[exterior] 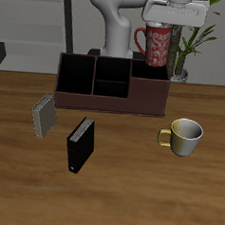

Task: Place the red mug into the back desk caddy's right compartment and place the yellow book into the back desk caddy's back compartment

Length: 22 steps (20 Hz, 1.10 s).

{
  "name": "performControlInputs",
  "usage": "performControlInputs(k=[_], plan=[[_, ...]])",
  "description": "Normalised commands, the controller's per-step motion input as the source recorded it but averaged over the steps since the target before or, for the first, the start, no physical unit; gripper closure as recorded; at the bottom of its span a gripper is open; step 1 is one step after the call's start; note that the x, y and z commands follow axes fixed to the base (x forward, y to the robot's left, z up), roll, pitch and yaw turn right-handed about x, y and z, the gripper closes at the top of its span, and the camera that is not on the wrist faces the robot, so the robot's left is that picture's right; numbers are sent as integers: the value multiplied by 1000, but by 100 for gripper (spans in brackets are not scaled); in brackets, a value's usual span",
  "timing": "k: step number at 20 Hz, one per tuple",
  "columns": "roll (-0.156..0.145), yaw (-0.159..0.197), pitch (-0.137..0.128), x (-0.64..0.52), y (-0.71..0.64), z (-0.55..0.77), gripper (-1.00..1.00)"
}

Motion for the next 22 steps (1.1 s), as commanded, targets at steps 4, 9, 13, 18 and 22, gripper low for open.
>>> performControlInputs(k=[4,9,13,18,22], plan=[[0,-10,7,-216,-181,-18,100],[-1,-21,17,-97,-146,-101,100],[-23,-43,23,-34,-152,-145,100],[-7,-25,-8,-42,81,-66,100],[-29,-20,-58,-94,202,-69,100]])
